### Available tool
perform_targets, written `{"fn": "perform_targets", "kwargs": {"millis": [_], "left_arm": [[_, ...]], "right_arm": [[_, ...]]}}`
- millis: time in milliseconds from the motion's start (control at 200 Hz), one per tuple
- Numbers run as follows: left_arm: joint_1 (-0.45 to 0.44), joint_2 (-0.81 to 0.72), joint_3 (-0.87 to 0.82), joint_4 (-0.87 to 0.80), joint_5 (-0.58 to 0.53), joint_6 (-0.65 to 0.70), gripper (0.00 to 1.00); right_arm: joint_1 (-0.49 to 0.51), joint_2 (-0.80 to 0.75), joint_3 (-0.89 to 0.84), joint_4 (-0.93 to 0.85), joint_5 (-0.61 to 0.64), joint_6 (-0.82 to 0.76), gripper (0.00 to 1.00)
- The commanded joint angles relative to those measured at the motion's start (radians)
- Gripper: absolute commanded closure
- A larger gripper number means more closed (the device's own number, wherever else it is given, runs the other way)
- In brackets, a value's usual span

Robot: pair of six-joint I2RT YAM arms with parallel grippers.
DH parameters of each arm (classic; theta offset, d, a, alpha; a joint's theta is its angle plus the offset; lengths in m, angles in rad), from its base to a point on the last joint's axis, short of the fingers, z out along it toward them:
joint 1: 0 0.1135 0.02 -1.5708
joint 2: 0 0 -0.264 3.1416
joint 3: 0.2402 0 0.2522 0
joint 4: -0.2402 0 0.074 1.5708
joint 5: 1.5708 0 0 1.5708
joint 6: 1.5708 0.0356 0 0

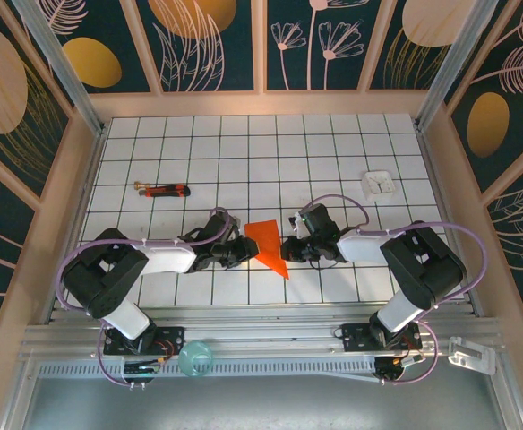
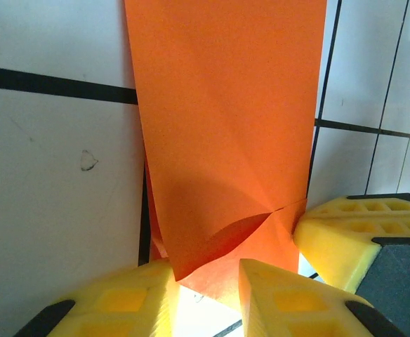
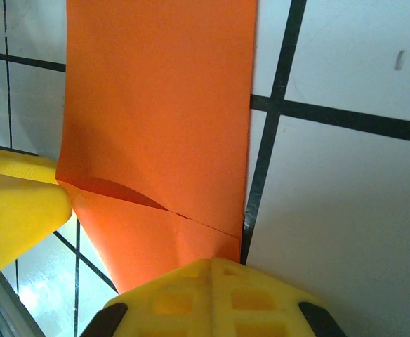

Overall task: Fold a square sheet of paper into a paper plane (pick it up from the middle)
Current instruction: Fourth fold the wing at the center of the table.

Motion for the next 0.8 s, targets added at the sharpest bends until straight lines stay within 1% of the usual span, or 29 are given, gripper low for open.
{"fn": "perform_targets", "kwargs": {"millis": [0,215,305,545,686,746,776,796], "left_arm": [[-0.003,-0.02,0.023,-0.018,-0.008,0.013,0.71],[-0.002,-0.044,0.025,-0.032,-0.015,0.018,0.72],[-0.002,-0.046,0.028,-0.035,-0.011,0.022,0.74],[-0.003,-0.039,0.031,-0.04,-0.001,0.031,0.84],[-0.002,-0.033,0.034,-0.043,0.0,0.028,0.91],[-0.002,-0.04,0.026,-0.043,-0.004,0.015,0.97],[-0.002,-0.046,0.02,-0.04,-0.007,0.005,1.0],[-0.002,-0.051,0.014,-0.036,-0.008,-0.004,1.0]], "right_arm": [[-0.004,0.034,-0.024,-0.04,0.018,-0.006,1.0],[-0.002,0.039,-0.022,-0.043,0.019,-0.009,1.0],[-0.002,0.039,-0.019,-0.047,0.02,-0.011,1.0],[-0.002,0.041,-0.017,-0.049,0.022,-0.014,1.0],[-0.001,0.042,0.0,-0.056,0.02,-0.03,1.0],[-0.002,0.029,0.016,-0.067,0.03,-0.047,1.0],[-0.002,0.02,0.024,-0.076,0.037,-0.061,0.98],[-0.002,0.012,0.03,-0.083,0.042,-0.071,0.98]]}}
